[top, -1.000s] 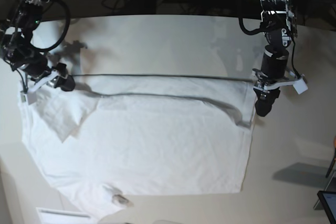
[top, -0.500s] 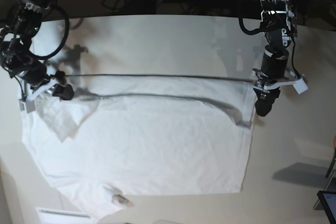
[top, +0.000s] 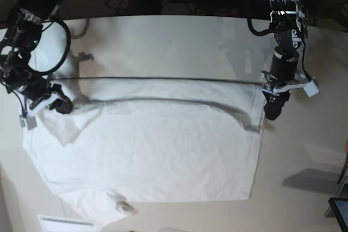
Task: Fold the T-shirt properly
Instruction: 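Open and raise the right gripper, move it over the sleeve, then grasp the sleeve fabric with the right gripper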
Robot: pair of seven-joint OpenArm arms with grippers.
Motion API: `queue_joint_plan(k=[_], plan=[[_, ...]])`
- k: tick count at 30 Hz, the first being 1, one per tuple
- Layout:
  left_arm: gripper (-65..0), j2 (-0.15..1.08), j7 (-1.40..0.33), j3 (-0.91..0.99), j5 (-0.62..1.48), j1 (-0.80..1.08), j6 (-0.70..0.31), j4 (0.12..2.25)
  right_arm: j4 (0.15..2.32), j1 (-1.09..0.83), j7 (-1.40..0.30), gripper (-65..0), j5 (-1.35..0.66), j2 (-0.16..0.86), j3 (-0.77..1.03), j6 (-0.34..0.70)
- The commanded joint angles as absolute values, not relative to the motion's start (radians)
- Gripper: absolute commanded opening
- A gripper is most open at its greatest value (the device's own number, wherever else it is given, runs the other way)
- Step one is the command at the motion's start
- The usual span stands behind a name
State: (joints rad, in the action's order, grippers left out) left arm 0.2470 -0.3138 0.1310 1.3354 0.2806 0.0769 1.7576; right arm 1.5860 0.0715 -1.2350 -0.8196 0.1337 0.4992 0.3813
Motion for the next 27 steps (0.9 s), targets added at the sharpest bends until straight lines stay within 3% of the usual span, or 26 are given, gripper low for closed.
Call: queue_joint_plan(k=[1,8,19,27], plan=[[-43.7,0.259,-0.297,0.136,1.337,0.274,0.058,1.773,1.601,0.104,-1.225,-65.0,-0.843,0.147,0.501,0.384],[-43.7,0.257,-0.298,0.134,1.337,0.275,0.058,1.773,1.563,0.171,-1.231,-65.0,-0.837,0.134,0.496,0.383],[-43.7,0.257,-0.295,0.134,1.337,0.298,0.058,1.778,1.455,0.259,-1.119,-65.0,-0.835,0.142,0.271,0.383],[-43.7,0.259,-0.295,0.134,1.336,0.311,0.058,1.778,1.452,0.294,-1.052,-65.0,-0.825,0.142,0.208,0.383]])
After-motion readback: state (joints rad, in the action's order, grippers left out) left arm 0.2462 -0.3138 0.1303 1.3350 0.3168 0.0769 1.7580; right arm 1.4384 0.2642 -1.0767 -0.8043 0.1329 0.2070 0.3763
